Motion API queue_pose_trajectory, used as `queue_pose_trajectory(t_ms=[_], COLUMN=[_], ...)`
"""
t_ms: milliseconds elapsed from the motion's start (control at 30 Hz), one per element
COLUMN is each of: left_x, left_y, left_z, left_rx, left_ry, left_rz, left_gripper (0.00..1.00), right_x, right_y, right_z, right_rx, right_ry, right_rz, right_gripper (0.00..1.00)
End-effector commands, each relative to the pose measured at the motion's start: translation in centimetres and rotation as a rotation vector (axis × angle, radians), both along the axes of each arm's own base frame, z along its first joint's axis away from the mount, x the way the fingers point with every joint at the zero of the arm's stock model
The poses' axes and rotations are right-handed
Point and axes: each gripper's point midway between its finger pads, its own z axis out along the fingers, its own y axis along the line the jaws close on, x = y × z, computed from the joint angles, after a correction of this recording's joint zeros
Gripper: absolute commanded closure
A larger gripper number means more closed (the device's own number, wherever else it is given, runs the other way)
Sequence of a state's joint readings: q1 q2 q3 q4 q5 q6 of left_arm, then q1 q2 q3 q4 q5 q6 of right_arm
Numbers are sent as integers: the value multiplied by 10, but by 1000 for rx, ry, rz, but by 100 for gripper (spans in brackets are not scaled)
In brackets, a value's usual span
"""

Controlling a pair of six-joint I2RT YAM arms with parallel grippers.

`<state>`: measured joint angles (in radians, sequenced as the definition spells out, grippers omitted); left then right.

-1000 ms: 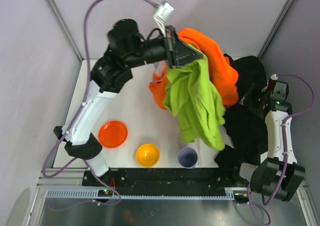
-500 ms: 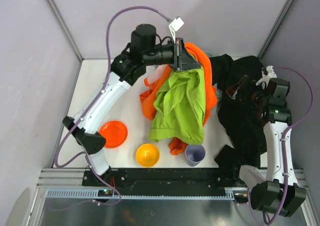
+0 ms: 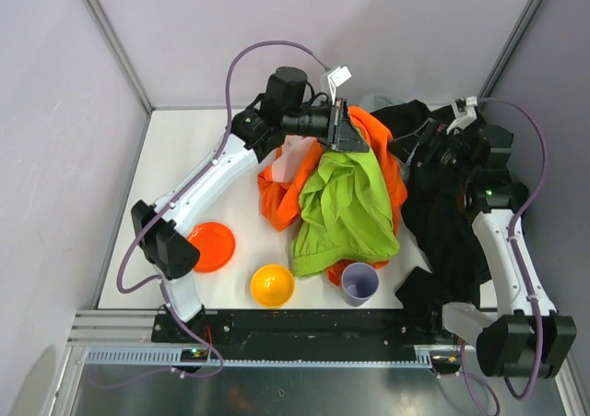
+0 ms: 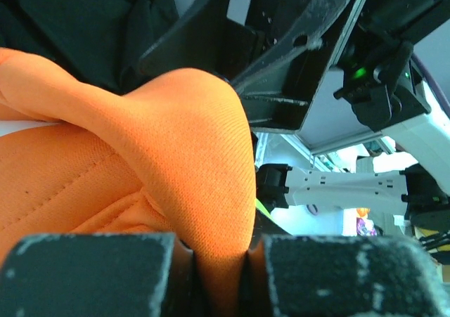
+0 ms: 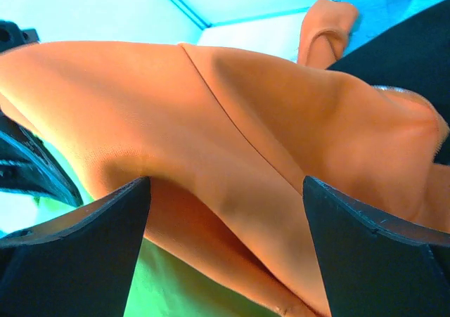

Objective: Pick out a specific cloth from the pile

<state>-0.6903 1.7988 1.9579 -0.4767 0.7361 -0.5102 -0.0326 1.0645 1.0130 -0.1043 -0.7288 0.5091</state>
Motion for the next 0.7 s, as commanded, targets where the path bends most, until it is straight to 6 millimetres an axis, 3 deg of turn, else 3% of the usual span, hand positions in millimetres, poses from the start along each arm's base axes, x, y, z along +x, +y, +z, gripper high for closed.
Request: queue_pose_trajectory(t_ms=[0, 100, 167, 233, 300, 367, 500, 667], left_x=[-5, -6, -6, -8, -10, -12, -14, -11], left_y=[2, 1, 1, 2, 4, 8, 18, 36], left_z=[7, -3, -8, -14, -17, -22, -32, -34], left_rx=[-42, -30, -24, -14, -7, 3, 22, 28], left_ry=[-70, -49, -41, -33, -32, -28, -13, -9], left_rz=[-62, -74, -81, -86, -88, -90, -86, -55], left_gripper=[99, 99, 98, 97, 95, 91, 84, 82], right_x=[6, 4, 5, 8, 14, 23, 43, 56], right_y=[25, 45, 51, 51, 44, 30, -20, -108], right_z=[38, 38, 35, 32, 30, 28, 25, 9], right_rx=[70, 76, 80, 85, 91, 100, 153, 224], right_ry=[-120, -128, -120, -107, -85, -57, 9, 121], right_rz=[113, 187, 211, 204, 162, 89, -97, -386], right_gripper=[9, 24, 49, 81, 95, 99, 100, 100])
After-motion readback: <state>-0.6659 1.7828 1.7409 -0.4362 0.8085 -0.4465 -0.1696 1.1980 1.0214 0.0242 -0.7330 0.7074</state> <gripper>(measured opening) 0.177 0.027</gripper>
